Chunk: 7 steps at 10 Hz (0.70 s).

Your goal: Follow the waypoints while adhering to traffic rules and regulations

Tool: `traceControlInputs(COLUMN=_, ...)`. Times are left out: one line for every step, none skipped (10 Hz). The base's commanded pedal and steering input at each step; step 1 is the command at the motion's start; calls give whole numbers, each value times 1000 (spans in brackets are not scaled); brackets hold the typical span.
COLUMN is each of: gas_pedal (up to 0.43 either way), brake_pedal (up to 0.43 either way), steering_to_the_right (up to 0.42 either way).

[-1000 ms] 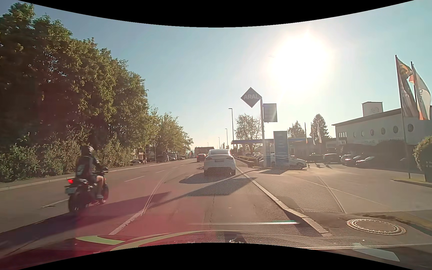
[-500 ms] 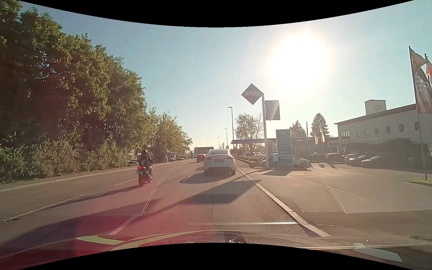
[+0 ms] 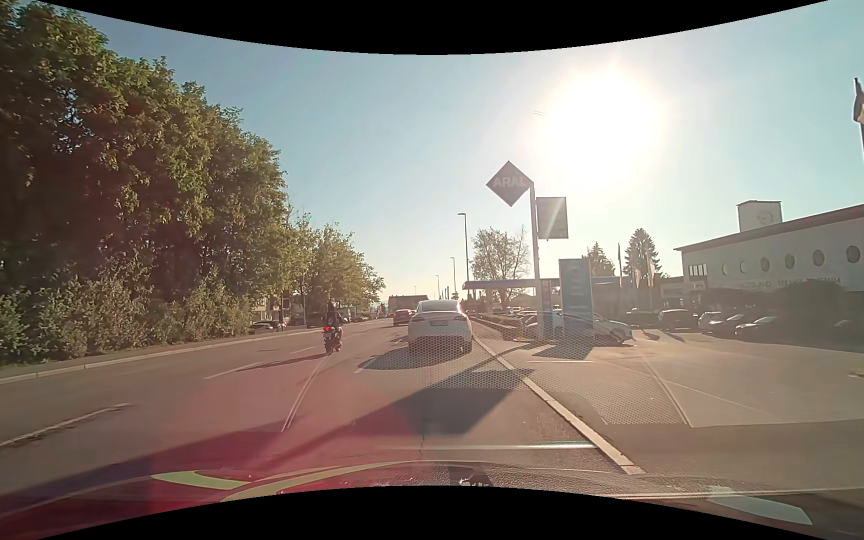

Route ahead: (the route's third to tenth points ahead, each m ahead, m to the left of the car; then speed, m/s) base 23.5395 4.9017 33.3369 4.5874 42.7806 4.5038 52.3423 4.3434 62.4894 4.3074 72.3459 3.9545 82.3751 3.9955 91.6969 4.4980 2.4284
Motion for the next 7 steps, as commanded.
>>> traceControlInputs(gas_pedal=0, brake_pedal=0, steering_to_the_right=-1)
traceControlInputs(gas_pedal=0, brake_pedal=0, steering_to_the_right=-1)
traceControlInputs(gas_pedal=0, brake_pedal=0, steering_to_the_right=0)
traceControlInputs(gas_pedal=0, brake_pedal=0, steering_to_the_right=-1)
traceControlInputs(gas_pedal=0, brake_pedal=0, steering_to_the_right=0)
traceControlInputs(gas_pedal=0, brake_pedal=0, steering_to_the_right=-1)
traceControlInputs(gas_pedal=0, brake_pedal=0, steering_to_the_right=-1)
